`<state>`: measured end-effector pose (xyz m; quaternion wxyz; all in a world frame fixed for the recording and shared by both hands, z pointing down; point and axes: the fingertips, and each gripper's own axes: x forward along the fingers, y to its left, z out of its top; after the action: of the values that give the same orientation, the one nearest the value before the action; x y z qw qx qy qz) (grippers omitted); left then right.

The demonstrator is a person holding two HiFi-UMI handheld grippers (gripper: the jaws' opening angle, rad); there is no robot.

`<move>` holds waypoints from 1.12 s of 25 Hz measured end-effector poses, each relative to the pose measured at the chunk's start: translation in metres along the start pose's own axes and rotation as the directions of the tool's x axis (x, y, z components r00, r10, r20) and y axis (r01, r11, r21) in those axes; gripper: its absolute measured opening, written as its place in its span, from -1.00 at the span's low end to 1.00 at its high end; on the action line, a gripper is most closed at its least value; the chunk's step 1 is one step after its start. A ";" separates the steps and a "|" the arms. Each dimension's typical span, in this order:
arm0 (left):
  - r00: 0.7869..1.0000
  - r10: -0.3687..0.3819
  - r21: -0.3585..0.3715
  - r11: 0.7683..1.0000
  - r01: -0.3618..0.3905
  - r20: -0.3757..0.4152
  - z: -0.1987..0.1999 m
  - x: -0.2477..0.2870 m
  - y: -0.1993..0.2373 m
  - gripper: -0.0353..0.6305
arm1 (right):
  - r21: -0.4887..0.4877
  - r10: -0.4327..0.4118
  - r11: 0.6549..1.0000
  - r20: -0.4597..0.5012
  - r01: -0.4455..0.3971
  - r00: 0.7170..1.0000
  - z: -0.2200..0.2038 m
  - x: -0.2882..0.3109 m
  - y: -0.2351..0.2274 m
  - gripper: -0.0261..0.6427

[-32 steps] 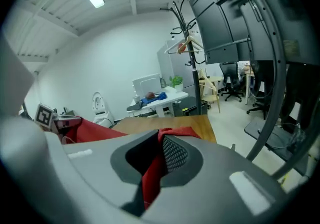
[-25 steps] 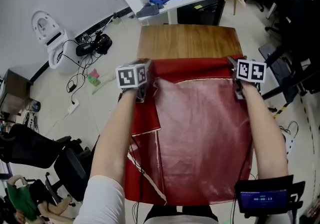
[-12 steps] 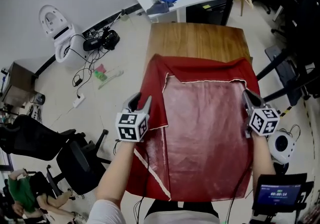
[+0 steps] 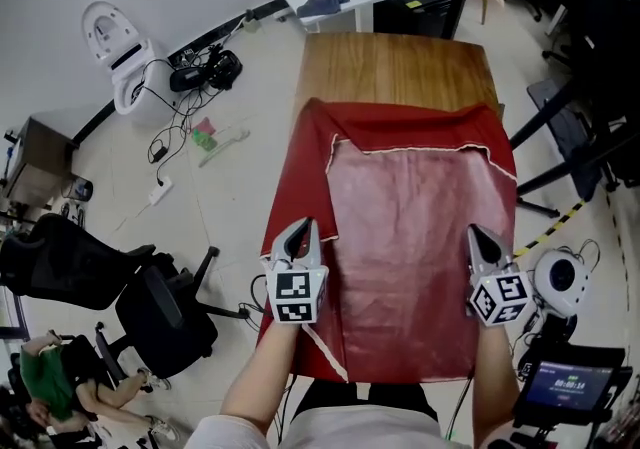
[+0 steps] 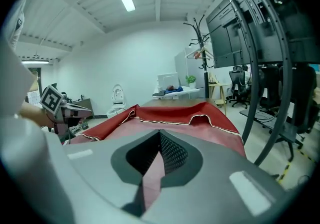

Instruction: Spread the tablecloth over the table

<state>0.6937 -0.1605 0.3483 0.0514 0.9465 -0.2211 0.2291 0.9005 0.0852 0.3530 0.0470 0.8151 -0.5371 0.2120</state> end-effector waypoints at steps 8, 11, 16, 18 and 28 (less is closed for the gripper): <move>0.998 -0.063 -0.031 0.998 0.063 0.007 0.010 -0.046 -0.037 -0.88 | 0.016 0.022 1.000 0.044 -0.023 0.999 0.024 -0.039 0.035 -0.90; 0.997 -0.064 -0.035 0.997 0.066 0.047 0.035 -0.075 -0.038 -0.88 | 0.002 0.021 1.000 0.078 -0.022 0.997 0.044 -0.065 0.045 -0.90; 0.994 -0.035 -0.027 0.999 0.039 0.107 0.066 -0.131 -0.026 -0.88 | -0.033 0.006 0.999 0.132 -0.002 0.991 0.071 -0.114 0.053 -0.90; 0.992 -0.019 -0.022 1.000 0.022 0.124 0.073 -0.150 -0.021 -0.88 | -0.033 -0.006 0.999 0.156 0.012 0.988 0.081 -0.131 0.056 -0.90; 0.972 -0.028 -0.064 0.997 0.045 0.234 0.108 -0.204 -0.034 -0.88 | -0.016 -0.015 1.000 0.277 0.021 0.961 0.128 -0.181 0.071 -0.90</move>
<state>0.5903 -0.0703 0.1589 0.0618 0.9685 -0.2160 0.1076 0.8143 0.1719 0.1545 -0.0188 0.8411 -0.5329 0.0904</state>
